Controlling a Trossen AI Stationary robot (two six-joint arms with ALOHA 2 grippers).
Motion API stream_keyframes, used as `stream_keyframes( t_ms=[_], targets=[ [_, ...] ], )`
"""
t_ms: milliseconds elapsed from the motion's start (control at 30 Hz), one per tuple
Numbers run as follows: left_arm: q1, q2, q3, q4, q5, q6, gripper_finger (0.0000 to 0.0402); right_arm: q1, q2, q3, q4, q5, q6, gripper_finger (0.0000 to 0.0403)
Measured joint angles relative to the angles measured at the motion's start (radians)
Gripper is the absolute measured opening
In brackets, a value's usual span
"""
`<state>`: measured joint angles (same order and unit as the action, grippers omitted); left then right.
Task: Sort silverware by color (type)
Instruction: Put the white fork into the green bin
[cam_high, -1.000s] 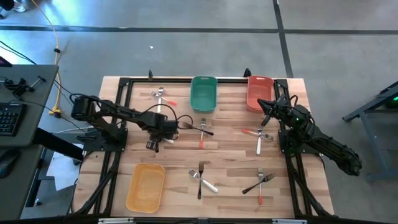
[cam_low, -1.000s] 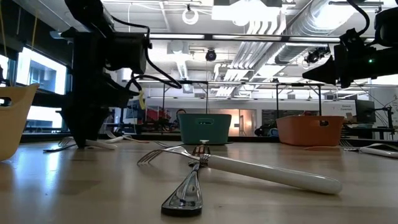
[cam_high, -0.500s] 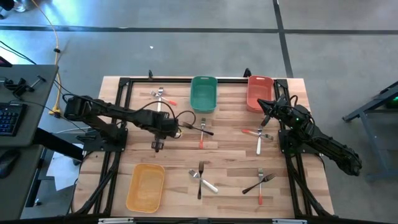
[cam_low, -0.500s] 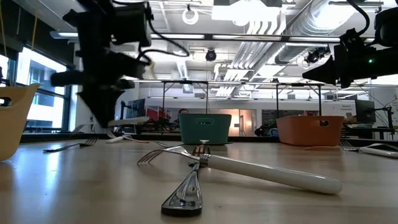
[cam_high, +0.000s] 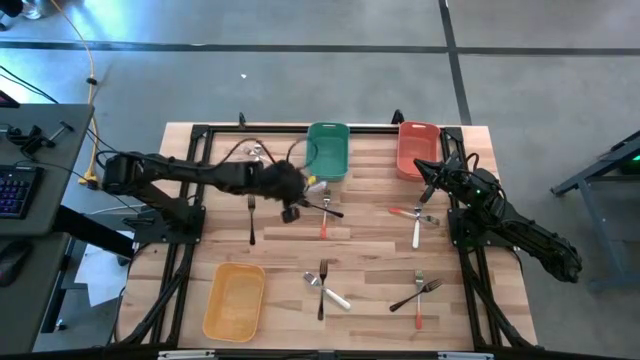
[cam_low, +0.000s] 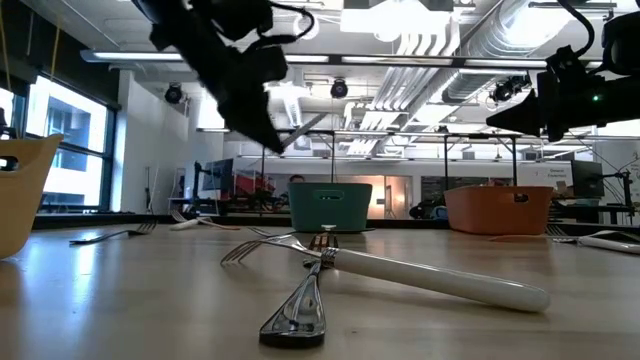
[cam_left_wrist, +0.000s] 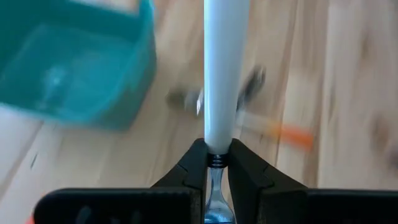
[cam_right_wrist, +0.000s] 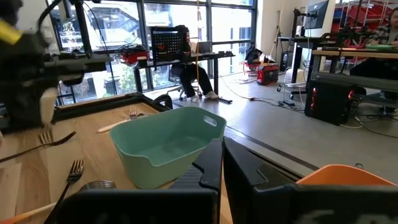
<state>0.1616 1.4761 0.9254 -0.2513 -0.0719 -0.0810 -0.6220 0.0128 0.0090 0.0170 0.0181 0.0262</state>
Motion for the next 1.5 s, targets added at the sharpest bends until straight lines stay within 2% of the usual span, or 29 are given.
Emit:
stream_keyframes(
  t_ms=[133,267,367,600,767,933,1267,1500],
  targets=[
    [0.083,0.006,0.056,0.125,0.051,-0.091,0.0027,0.000,0.000,0.000,0.000,0.000,0.000,0.0000],
    [0.194,0.046,0.155,0.113,0.081,-0.148,0.0027,0.000,0.000,0.000,0.000,0.000,0.000,0.0000],
    [0.267,0.099,0.223,0.086,0.166,-0.204,0.0027,0.000,0.000,0.000,0.000,0.000,0.000,0.0000],
    [0.327,0.277,0.370,0.053,0.292,-0.262,0.0027,0.000,0.000,0.000,0.000,0.000,0.000,0.0000],
    [0.340,0.405,0.467,-0.043,0.292,-0.251,0.0027,0.000,0.000,0.000,0.000,0.000,0.000,0.0000],
    [0.352,0.485,0.504,-0.108,0.272,-0.228,0.0027,0.000,0.000,0.000,0.000,0.000,0.000,0.0000],
    [0.382,0.540,0.506,-0.117,0.235,-0.211,0.0028,0.000,0.000,0.000,0.000,0.000,0.000,0.0000],
    [0.381,0.542,0.506,-0.130,0.213,-0.177,0.0054,0.000,0.000,0.000,0.000,0.000,0.000,0.0000]
  ],
)
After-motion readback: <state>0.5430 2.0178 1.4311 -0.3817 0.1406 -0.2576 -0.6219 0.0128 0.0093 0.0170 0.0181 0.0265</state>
